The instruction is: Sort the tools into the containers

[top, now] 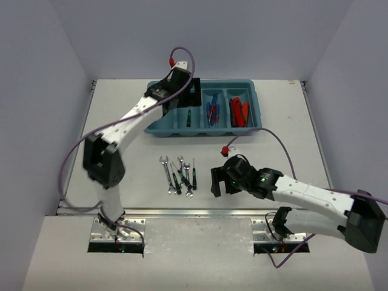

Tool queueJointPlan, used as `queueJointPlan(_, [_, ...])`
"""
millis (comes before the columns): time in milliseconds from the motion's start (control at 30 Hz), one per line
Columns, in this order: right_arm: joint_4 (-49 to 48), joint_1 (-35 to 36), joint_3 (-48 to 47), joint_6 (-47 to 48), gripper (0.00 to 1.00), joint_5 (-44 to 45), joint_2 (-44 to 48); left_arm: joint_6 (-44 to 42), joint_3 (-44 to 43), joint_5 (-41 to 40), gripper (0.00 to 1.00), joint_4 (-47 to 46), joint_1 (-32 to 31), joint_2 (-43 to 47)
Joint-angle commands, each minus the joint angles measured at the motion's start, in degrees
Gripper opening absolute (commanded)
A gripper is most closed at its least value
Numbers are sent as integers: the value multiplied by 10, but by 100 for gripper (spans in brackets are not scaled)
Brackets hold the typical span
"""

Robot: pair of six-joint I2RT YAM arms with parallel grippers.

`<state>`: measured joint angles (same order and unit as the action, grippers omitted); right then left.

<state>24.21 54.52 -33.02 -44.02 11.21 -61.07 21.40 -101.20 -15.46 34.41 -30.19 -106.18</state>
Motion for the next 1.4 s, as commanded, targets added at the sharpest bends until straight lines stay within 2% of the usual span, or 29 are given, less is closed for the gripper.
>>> queueJointPlan(0, [-80, 3, -93, -43, 99, 15, -122, 48, 216, -54, 100, -90, -84, 305])
queueJointPlan(67, [-75, 4, -133, -55, 96, 34, -202, 61, 335, -63, 100, -89, -86, 388])
queueJointPlan(133, [-58, 4, -194, -63, 92, 55, -261, 68, 410, -79, 100, -65, -86, 501])
queueJointPlan(233, [-46, 6, -239, -75, 77, 67, -325, 72, 481, -96, 100, -19, -86, 604])
queueJointPlan(367, [-59, 8, -277, -80, 59, 52, -387, 55, 507, -112, 100, 53, -86, 709])
queueJointPlan(533, [-9, 8, -337, -87, 50, 78, -455, 53, 538, -106, 100, 23, -86, 792])
queueJointPlan(733, [6, 9, -332, -99, 42, 102, -470, 54, 545, -96, 100, 20, -86, 810])
queueJointPlan(900, [11, 8, -319, -100, 28, 106, -475, 54, 546, -91, 100, 19, -86, 812])
queueJointPlan(1033, [17, 3, -304, -102, 22, 109, -480, 53, 548, -86, 100, 16, -87, 814])
queueJointPlan(1100, [16, -4, -291, -102, 15, 103, -477, 52, 548, -85, 100, 16, -86, 811])
queueJointPlan(1333, [8, -20, -243, -93, 13, 92, -426, 51, 550, -74, 100, 12, -87, 800])
queueJointPlan(1367, [8, -24, -241, -85, 8, 90, -421, 50, 549, -73, 100, 12, -87, 798])
